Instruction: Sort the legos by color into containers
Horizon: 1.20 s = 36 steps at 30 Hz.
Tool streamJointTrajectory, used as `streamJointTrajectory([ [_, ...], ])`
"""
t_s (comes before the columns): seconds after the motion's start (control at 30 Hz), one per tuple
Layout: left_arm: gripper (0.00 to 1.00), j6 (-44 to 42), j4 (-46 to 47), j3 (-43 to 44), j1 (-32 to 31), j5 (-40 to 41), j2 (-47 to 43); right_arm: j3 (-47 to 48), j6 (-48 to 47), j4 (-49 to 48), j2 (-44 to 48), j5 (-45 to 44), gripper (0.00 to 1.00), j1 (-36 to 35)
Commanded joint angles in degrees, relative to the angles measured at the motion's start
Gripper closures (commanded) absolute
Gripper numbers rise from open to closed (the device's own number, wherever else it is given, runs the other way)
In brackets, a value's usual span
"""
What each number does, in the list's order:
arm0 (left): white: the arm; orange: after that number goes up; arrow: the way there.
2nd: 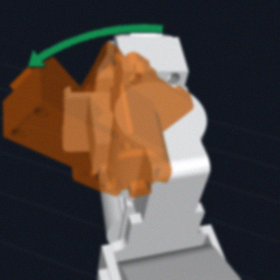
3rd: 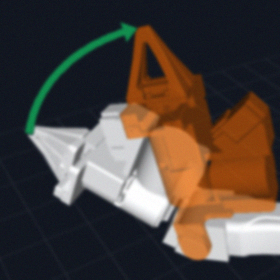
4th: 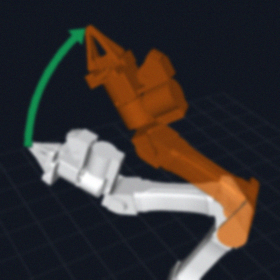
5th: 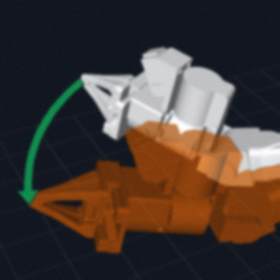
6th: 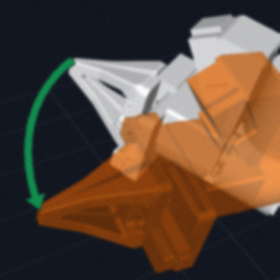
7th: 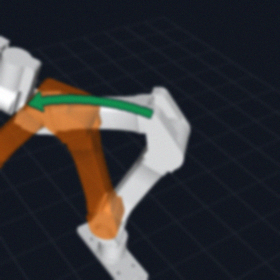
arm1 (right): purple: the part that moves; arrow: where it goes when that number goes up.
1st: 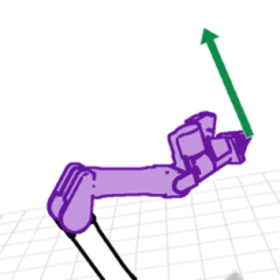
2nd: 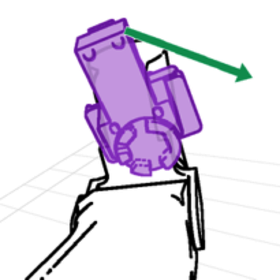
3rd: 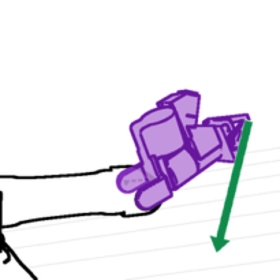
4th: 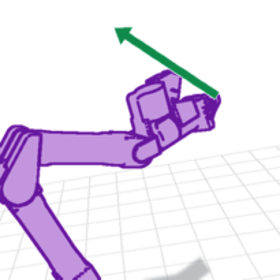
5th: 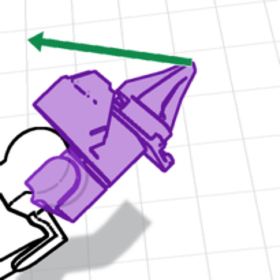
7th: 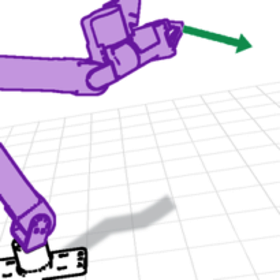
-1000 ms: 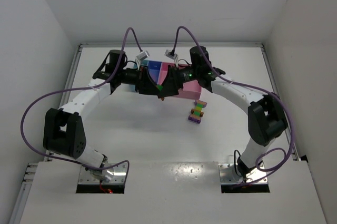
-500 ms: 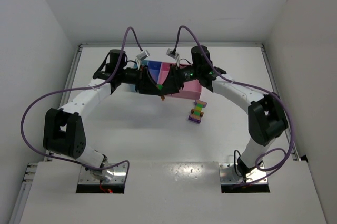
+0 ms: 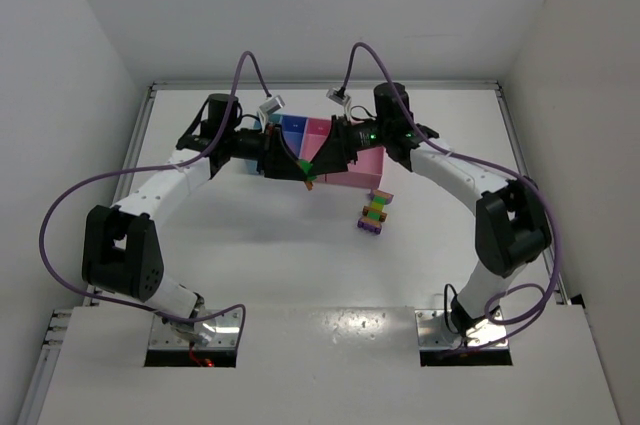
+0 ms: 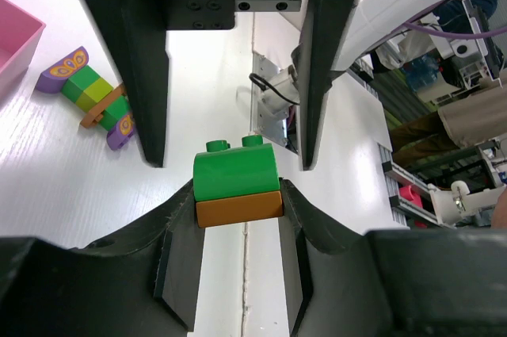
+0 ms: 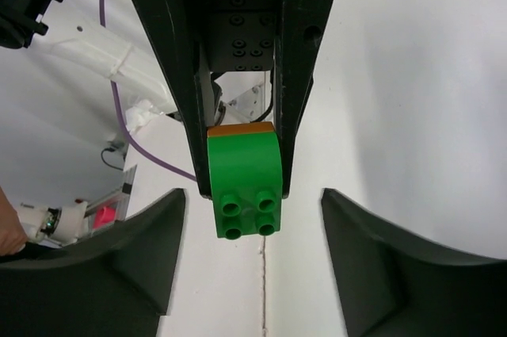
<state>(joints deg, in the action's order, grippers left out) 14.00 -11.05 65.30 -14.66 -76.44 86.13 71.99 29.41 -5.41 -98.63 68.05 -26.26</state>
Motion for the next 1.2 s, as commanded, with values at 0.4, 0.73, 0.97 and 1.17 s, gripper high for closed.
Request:
streamJointTrajectory([
  [0.4,0.86,-1.61,1.91,1.68,-0.29,-1.6,-0.26,0.35,0.21,-2.32,1.42,2.88,0.33,-0.55],
  [0.73,0.86,-1.61,1.91,2.2,-0.81,-1.6,0.26,0.88,1.27,-4.69,-0.34,3.93,0.7,-0.55],
  [0.97,0.89,-2.13,1.39,-0.07,-0.81,-0.55,-0.43,0.26,1.27,-4.7,0.8,3.23,0.99,1.82],
  [1.17,0.92,-5.9,-1.52,-4.47,-0.81,2.79,-4.82,-0.27,1.27,-3.64,2.65,2.7,1.0,11.66],
])
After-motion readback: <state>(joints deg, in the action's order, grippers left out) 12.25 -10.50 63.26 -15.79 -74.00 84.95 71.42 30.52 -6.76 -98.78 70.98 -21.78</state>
